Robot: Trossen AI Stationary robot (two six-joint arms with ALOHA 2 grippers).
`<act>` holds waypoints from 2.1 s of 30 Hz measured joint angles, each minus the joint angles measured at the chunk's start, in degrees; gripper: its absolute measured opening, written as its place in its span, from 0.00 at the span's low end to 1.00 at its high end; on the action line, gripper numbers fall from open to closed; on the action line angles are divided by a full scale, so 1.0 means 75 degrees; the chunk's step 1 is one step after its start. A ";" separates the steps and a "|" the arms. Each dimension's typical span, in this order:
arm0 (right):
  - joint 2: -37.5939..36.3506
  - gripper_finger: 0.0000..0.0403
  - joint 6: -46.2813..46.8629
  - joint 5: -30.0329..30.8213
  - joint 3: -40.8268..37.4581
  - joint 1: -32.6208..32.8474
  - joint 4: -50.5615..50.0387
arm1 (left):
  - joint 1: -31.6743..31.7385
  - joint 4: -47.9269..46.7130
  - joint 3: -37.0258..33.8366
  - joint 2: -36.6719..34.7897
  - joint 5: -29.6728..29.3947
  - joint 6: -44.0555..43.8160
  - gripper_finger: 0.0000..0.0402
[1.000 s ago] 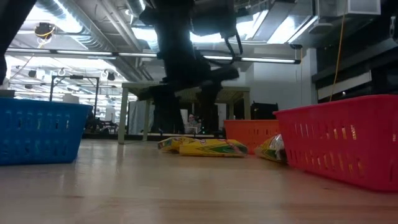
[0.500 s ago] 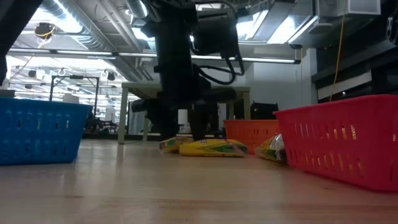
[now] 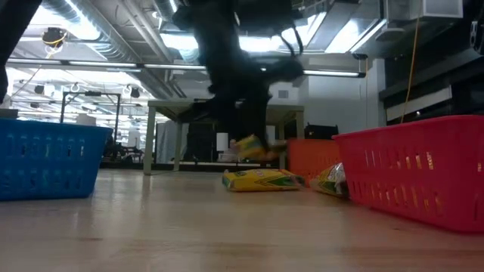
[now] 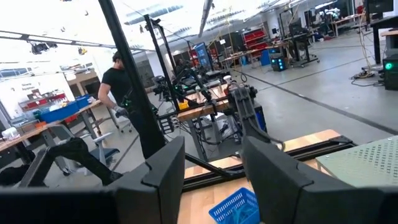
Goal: Pick & Place Office Desk Supplies
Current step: Put the yellow crayon box into the orange bin
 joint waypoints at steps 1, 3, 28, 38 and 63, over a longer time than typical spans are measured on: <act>-0.0021 0.42 -0.0015 -0.0003 0.0000 0.0000 -0.0004 | 0.0003 0.0121 0.0000 -0.0095 -0.0050 0.0023 0.10; -0.0071 0.42 0.0005 -0.0003 0.0000 0.0000 0.0114 | 0.0044 0.0342 0.0000 -0.0280 -0.0137 0.0043 0.10; 0.0029 0.42 -0.0385 -0.1632 0.0000 0.0003 0.0309 | 0.1114 0.3814 -0.0003 -0.0116 0.1188 0.1941 0.18; 0.0030 0.42 -0.0362 -0.1629 0.0000 0.0000 0.0071 | 0.1221 0.4648 0.0003 -0.0058 0.1532 0.2263 0.53; 0.0029 0.42 -0.0184 -0.1807 0.0000 -0.0006 -0.0147 | -0.0551 0.0024 0.0006 -0.0647 0.0160 0.4219 0.62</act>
